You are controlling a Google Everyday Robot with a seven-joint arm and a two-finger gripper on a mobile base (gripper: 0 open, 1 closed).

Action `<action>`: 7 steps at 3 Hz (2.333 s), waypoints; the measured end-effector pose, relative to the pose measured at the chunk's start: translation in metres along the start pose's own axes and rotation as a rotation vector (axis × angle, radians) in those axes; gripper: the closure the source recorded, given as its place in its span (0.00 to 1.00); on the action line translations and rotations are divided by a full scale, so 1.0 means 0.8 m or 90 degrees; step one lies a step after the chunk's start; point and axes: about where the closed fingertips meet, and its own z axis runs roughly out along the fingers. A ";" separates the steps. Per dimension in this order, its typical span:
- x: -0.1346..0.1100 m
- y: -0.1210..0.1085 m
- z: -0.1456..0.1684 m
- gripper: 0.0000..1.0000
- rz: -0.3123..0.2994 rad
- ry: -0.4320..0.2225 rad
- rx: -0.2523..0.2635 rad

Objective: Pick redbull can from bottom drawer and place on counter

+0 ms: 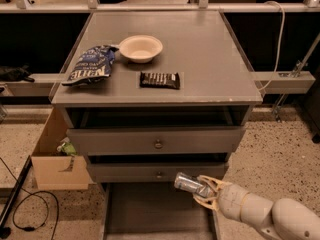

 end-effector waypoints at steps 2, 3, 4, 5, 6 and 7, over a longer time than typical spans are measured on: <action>-0.044 -0.052 -0.044 1.00 -0.041 0.002 0.015; -0.073 -0.083 -0.078 1.00 -0.069 -0.009 0.032; -0.130 -0.144 -0.144 1.00 -0.128 -0.023 0.058; -0.189 -0.200 -0.206 1.00 -0.186 -0.037 0.069; -0.189 -0.200 -0.206 1.00 -0.186 -0.037 0.069; -0.215 -0.228 -0.202 1.00 -0.218 -0.039 0.063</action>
Offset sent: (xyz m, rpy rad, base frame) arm 0.0054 -0.0138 0.0513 -0.0238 -0.0478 0.0024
